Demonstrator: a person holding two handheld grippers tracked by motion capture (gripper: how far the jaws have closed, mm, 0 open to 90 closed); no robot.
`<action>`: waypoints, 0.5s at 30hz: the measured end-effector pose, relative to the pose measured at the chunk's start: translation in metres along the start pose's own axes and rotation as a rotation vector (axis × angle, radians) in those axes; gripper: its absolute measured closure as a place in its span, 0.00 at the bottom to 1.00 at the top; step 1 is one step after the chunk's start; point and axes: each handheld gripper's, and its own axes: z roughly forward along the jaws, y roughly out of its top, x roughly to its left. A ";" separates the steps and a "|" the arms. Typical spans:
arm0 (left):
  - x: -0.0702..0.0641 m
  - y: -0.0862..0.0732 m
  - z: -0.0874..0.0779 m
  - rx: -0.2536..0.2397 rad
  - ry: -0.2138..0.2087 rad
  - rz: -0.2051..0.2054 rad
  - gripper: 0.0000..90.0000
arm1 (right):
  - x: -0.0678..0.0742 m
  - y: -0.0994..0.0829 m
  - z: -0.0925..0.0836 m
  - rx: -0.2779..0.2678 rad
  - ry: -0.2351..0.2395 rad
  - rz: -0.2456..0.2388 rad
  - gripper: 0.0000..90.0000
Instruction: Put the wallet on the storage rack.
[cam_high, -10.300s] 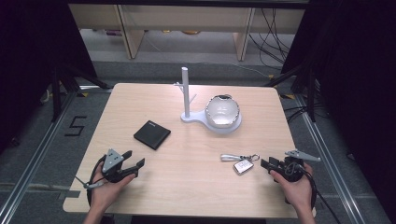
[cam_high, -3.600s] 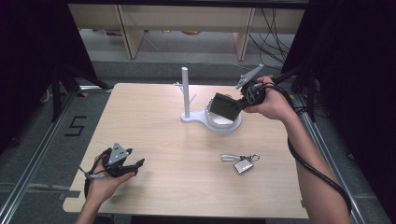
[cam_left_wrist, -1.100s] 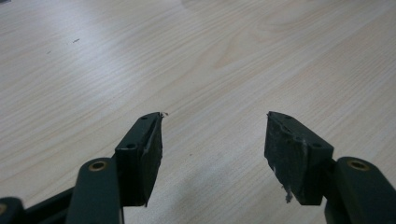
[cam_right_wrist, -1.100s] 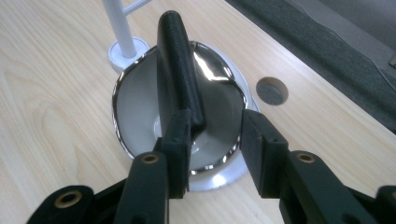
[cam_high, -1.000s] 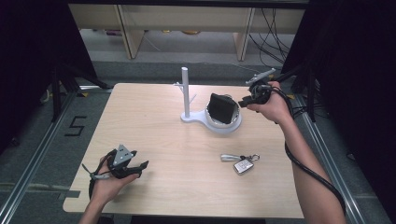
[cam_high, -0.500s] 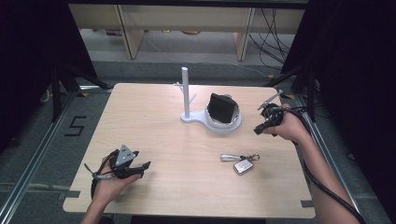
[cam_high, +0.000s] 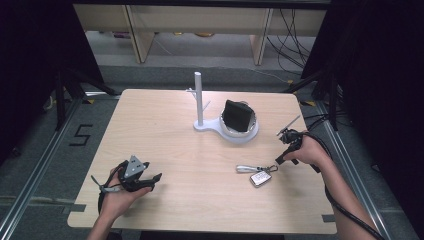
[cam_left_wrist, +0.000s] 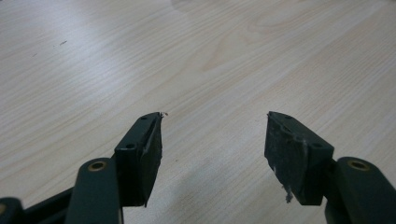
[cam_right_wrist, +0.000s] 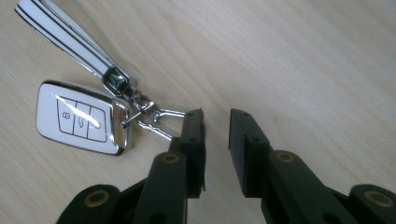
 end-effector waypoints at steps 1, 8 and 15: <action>0.000 0.000 0.000 0.000 0.000 0.000 0.40 | 0.000 0.000 0.000 0.000 0.000 0.000 0.85; 0.000 0.000 0.000 0.006 -0.002 0.009 0.40 | 0.005 -0.001 0.008 -0.016 -0.017 0.047 0.87; 0.000 -0.001 0.000 0.007 -0.002 0.007 0.40 | 0.012 -0.001 0.011 0.010 -0.023 0.102 0.88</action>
